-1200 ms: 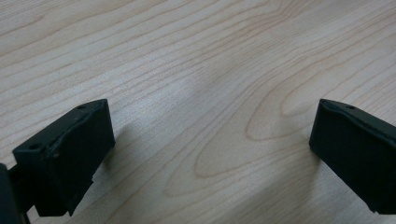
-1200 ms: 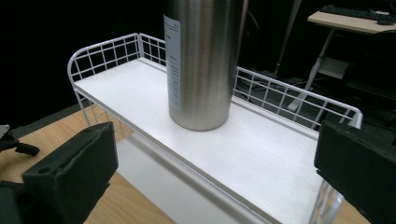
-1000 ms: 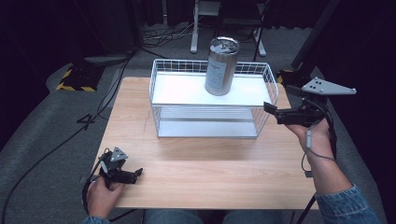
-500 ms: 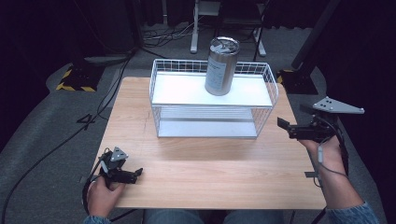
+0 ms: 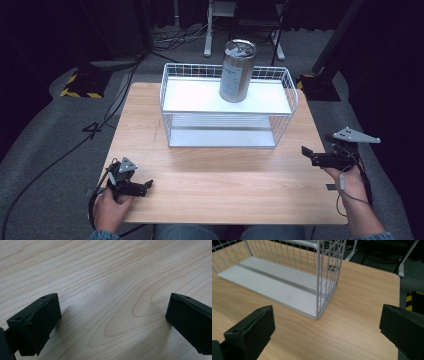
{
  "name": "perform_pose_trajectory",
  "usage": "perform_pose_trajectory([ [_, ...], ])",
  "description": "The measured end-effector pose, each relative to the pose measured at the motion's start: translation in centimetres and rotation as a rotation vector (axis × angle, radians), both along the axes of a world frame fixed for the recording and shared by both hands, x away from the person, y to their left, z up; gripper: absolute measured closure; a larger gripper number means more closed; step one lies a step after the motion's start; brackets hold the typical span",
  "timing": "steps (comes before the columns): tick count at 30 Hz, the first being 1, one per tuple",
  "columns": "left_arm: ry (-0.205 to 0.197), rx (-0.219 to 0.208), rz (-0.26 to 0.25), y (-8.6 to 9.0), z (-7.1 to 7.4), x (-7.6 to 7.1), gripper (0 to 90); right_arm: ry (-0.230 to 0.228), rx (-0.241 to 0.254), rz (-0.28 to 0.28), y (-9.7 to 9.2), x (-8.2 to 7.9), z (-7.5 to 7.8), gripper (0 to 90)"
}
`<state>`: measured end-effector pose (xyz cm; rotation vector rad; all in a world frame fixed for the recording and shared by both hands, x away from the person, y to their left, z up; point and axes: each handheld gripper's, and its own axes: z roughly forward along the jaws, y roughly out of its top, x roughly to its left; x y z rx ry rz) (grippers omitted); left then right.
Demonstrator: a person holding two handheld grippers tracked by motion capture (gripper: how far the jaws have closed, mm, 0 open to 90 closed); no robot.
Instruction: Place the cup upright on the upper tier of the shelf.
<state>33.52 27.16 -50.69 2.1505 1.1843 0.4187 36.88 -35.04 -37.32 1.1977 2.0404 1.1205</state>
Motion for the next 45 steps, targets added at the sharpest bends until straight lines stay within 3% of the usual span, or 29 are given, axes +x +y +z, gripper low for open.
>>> perform_pose_trajectory([
  [20,0.005,0.0,-0.003,0.0,0.0,0.1,0.4,0.105,-0.062,-0.052,-1.6,-0.2,-8.7,0.4],
  [31,0.006,0.0,-0.003,0.0,0.0,0.1,0.4,0.195,-0.1,-0.098,-1.3,-0.3,-11.7,0.4],
  [35,0.005,0.0,-0.003,0.0,0.0,0.1,0.4,0.221,-0.159,-0.117,-1.1,-0.3,-12.4,0.4],
  [38,0.003,0.006,-0.007,0.0,0.0,0.1,0.4,0.243,-0.138,-0.128,-1.2,-0.2,-12.7,0.3],
  [39,0.005,0.001,-0.003,0.0,0.0,0.1,0.4,0.243,-0.094,-0.135,-1.5,-0.1,-13.0,0.1],
  [40,0.005,0.001,-0.003,0.0,0.0,0.1,0.4,0.243,-0.094,-0.135,-1.5,-0.1,-13.0,0.1],
  [41,0.005,0.0,-0.003,0.0,0.0,0.1,0.4,0.219,-0.077,-0.15,-1.5,-0.2,-13.3,0.1],
  [45,0.005,0.0,-0.004,0.0,0.0,0.1,0.4,0.217,-0.076,-0.161,-1.5,-0.3,-13.3,0.1],
])
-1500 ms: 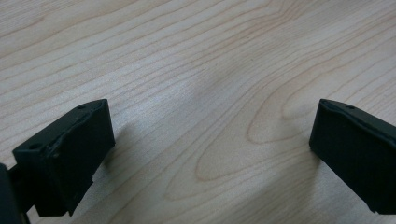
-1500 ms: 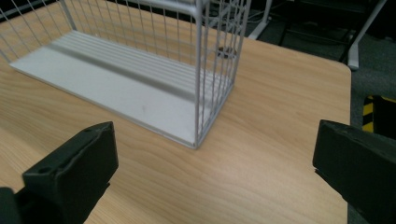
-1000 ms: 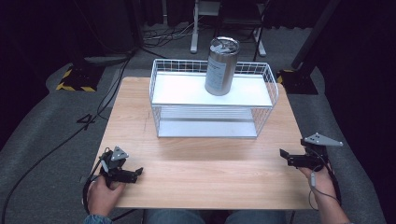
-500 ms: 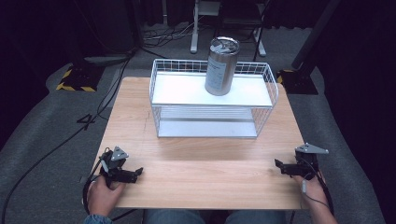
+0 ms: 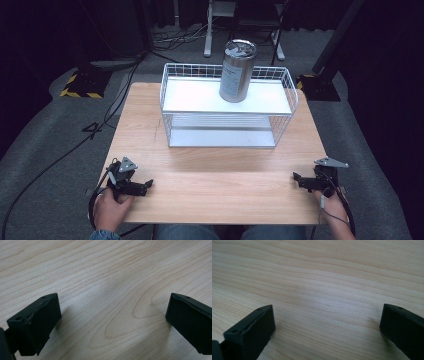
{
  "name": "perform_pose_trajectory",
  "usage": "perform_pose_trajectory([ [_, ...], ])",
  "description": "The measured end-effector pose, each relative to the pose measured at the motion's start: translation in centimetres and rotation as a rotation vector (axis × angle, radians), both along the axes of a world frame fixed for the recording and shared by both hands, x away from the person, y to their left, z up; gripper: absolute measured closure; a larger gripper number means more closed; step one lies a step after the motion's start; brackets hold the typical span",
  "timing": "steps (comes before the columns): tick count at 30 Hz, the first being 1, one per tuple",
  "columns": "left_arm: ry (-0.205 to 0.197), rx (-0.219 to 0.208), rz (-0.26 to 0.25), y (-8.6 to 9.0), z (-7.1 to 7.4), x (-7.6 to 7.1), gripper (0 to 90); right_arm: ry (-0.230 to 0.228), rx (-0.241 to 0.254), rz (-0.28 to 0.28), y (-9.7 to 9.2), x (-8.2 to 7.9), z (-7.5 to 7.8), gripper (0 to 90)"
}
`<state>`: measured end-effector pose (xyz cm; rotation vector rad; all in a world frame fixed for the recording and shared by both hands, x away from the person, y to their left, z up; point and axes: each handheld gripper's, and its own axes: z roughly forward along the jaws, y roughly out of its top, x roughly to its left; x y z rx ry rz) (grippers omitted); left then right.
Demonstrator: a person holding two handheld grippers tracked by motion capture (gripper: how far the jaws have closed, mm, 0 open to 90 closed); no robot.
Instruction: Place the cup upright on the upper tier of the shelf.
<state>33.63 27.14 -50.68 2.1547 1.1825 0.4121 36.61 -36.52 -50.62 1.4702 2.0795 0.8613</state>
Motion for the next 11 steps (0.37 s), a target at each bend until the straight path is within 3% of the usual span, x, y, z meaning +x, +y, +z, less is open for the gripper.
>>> perform_pose_trajectory([
  [11,-0.001,0.004,-0.002,0.02,0.02,0.0,0.4,0.0,0.0,-0.001,0.0,0.0,0.0,0.1],
])
